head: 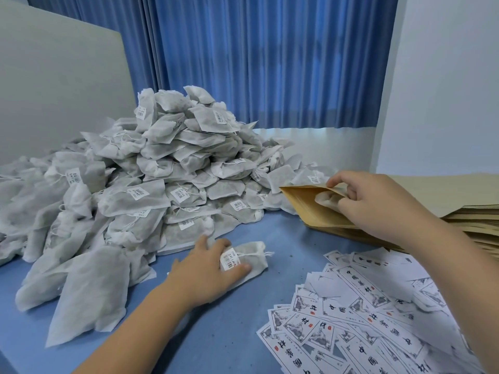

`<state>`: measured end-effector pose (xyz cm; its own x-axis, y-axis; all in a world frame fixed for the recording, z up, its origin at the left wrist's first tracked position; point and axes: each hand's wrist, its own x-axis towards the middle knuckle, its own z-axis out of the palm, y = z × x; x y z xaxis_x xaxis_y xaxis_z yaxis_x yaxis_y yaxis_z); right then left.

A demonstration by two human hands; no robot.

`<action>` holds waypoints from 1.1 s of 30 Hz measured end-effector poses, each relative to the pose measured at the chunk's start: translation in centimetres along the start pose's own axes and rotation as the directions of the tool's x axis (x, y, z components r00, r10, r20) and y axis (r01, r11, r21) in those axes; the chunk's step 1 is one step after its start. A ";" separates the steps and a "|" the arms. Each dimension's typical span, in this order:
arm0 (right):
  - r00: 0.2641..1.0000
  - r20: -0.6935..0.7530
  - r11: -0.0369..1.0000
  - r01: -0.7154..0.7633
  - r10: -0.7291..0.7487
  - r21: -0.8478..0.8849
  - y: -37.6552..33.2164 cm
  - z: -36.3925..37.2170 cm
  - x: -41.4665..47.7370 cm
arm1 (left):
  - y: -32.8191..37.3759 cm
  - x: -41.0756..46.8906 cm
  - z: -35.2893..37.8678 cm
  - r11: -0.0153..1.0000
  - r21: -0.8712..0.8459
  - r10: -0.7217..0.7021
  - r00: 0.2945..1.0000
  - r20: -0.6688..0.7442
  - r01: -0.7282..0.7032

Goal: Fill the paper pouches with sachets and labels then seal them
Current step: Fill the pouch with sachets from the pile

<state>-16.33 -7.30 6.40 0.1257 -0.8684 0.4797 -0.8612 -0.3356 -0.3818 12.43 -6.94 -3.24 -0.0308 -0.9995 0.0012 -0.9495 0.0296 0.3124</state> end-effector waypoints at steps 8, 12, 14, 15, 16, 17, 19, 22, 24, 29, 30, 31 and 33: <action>1.000 -0.010 1.000 -0.019 0.019 0.012 0.2 -0.1 0.1 | 2.6 -0.2 -0.2 0.992 -0.012 0.119 0.982 -0.144 -0.122; 1.000 -0.006 0.999 -0.019 0.019 0.036 0.1 -0.5 -0.1 | 3.8 0.2 -1.8 0.953 -0.172 0.197 0.940 -0.278 -0.250; 1.000 -0.013 0.998 -0.022 0.023 0.061 0.1 -0.6 -0.1 | 5.0 0.1 -2.9 0.881 -0.291 0.243 0.885 -0.397 -0.373; 1.000 -0.018 0.997 -0.023 0.025 0.076 0.0 -0.6 -0.2 | 5.8 0.0 -3.4 0.823 -0.375 0.250 0.866 -0.434 -0.426; 0.999 -0.023 0.996 -0.024 0.026 0.087 0.0 -0.7 -0.2 | 6.8 -0.1 -3.8 0.766 -0.447 0.252 0.855 -0.454 -0.463; 0.999 -0.026 0.995 -0.023 0.026 0.094 0.0 -0.7 -0.2 | 7.8 -0.3 -4.2 0.727 -0.484 0.258 0.847 -0.465 -0.487; 0.999 -0.030 0.995 -0.020 0.023 0.097 -0.1 -0.6 -0.1 | 9.8 -0.3 -4.3 0.688 -0.490 0.301 0.825 -0.478 -0.535; 0.998 -0.054 0.992 -0.036 0.043 0.120 -0.1 -0.7 0.0 | 12.1 0.7 -3.6 0.692 -0.423 0.379 0.793 -0.476 -0.585; 0.995 -0.068 0.986 -0.057 0.068 0.154 -0.1 -0.9 0.0 | 12.8 1.6 -3.2 0.717 -0.372 0.402 0.786 -0.470 -0.590; 0.997 -0.055 0.966 -0.035 0.050 0.258 -0.3 -1.3 0.1 | 13.2 2.8 -4.2 0.747 -0.313 0.480 0.802 -0.356 -0.586; 0.998 -0.049 0.960 -0.028 0.044 0.279 -0.4 -1.3 0.0 | 13.5 2.8 -4.3 0.761 -0.285 0.495 0.806 -0.324 -0.582; 0.999 -0.041 0.956 -0.020 0.034 0.294 -0.6 -1.3 0.0 | 13.9 2.9 -4.4 0.781 -0.247 0.501 0.812 -0.299 -0.573; 1.000 -0.025 0.950 -0.005 0.014 0.313 -1.0 -1.2 -0.1 | 15.0 2.8 -4.5 0.846 -0.158 0.457 0.845 -0.279 -0.509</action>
<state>-16.04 -6.47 7.67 0.1015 -0.8634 0.4943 -0.6642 -0.4287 -0.6124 -0.45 -9.38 5.73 -0.3724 -0.8333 0.4086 -0.7382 0.5328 0.4138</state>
